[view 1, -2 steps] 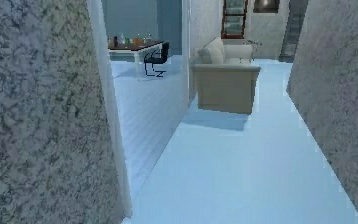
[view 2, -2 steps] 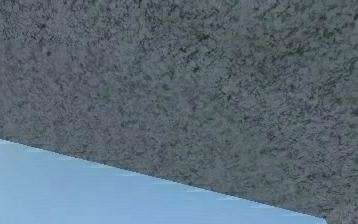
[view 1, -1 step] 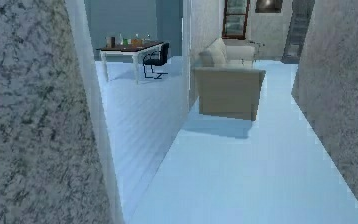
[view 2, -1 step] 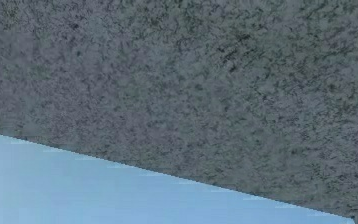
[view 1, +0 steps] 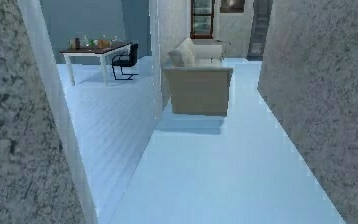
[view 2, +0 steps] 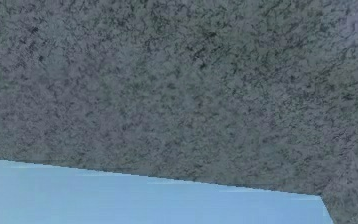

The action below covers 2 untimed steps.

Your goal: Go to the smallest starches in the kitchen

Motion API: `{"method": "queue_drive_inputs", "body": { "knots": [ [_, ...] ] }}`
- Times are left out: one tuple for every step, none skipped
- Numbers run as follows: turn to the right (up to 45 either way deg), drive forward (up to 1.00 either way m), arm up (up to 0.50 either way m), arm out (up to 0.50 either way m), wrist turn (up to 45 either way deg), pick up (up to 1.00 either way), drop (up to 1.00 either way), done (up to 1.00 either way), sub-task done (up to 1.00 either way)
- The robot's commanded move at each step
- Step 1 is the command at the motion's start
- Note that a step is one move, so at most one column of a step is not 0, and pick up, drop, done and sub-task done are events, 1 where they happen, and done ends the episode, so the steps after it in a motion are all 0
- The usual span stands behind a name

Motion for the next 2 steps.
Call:
{"method": "queue_drive_inputs", "body": {
  "knots": [
    [3.0, 0.00, 0.00, 0.00, 0.0, 0.00, 0.00, 0.00, 0.00],
    [0.0, 1.00, 0.00, 0.00, 0.0, 0.00, 0.00, 0.00, 0.00]
  ]
}}
